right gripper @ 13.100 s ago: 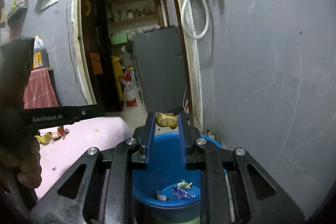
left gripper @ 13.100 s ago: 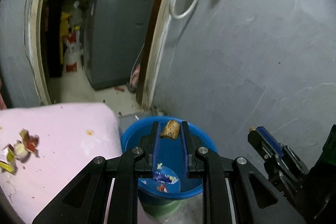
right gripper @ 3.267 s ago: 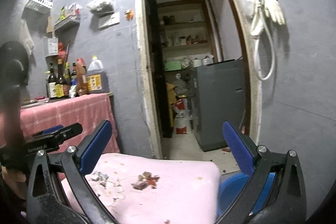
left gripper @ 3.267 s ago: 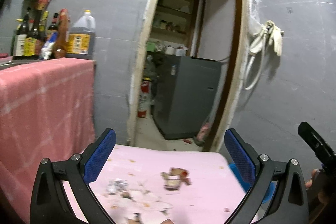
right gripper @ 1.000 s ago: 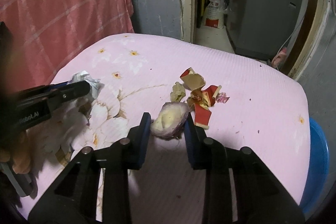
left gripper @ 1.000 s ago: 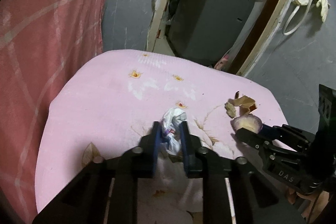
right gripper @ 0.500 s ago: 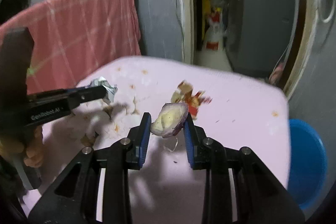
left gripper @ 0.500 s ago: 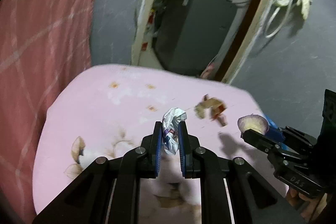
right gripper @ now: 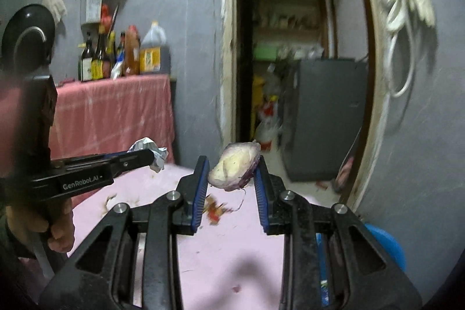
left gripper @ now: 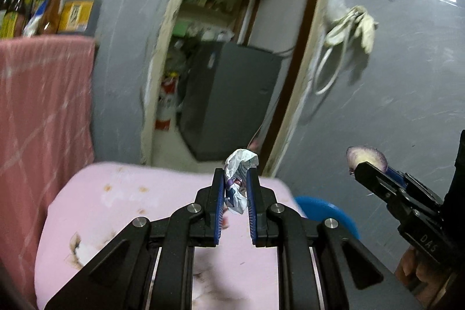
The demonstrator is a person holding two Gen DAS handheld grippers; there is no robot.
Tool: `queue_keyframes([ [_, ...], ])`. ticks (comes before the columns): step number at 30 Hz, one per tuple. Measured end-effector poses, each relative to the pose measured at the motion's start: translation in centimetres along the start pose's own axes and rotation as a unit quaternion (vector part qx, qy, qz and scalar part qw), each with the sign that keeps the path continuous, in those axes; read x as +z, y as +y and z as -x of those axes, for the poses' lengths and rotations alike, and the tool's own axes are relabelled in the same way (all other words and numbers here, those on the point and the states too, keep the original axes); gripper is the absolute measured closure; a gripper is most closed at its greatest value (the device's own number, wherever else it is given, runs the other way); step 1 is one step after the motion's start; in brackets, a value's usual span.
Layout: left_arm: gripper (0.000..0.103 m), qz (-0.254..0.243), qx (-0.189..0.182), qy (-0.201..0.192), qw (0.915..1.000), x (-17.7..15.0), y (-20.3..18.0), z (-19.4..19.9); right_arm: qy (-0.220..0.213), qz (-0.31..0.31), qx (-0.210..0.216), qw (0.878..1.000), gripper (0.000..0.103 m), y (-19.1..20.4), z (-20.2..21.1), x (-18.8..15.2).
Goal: Collect trash
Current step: 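Carry the foil scrap and onion piece over the blue bucket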
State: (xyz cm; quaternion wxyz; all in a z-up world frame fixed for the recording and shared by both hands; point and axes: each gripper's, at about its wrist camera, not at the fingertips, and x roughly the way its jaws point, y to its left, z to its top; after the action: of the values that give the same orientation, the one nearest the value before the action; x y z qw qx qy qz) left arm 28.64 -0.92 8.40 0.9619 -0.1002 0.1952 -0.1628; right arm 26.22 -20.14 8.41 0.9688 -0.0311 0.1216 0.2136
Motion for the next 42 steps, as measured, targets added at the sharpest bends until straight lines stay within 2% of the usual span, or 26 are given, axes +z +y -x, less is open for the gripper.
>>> queue_keyframes([
  [8,0.091,-0.036,-0.041,-0.046,0.9974,1.6,-6.6,0.1,-0.069,0.002,-0.053,0.996,0.073,-3.8,4.9,1.0],
  [12,0.091,-0.051,-0.062,-0.053,0.9954,1.8,-9.8,-0.8,-0.083,-0.015,-0.076,0.994,0.073,-6.4,6.7,0.8],
  [16,0.091,-0.063,-0.079,-0.044,0.9939,1.4,-12.5,-2.5,-0.089,-0.027,-0.102,0.99,0.073,-9.3,8.3,0.2],
  [21,0.091,-0.075,-0.097,-0.013,0.9924,0.7,-15.2,-5.5,-0.081,-0.053,-0.127,0.987,0.073,-12.2,9.1,-1.3],
  [28,0.091,-0.076,-0.11,0.049,0.9898,-1.1,-17.6,-10.2,-0.045,-0.098,-0.146,0.983,0.073,-16.3,8.3,-4.4],
  [35,0.091,-0.073,-0.11,0.125,0.9834,-4.0,-18.7,-15.3,-0.004,-0.137,-0.152,0.979,0.073,-19.4,6.7,-8.0],
  [42,0.091,-0.074,-0.095,0.178,0.9767,-7.0,-19.1,-19.6,0.036,-0.175,-0.151,0.972,0.072,-21.9,4.7,-11.4],
])
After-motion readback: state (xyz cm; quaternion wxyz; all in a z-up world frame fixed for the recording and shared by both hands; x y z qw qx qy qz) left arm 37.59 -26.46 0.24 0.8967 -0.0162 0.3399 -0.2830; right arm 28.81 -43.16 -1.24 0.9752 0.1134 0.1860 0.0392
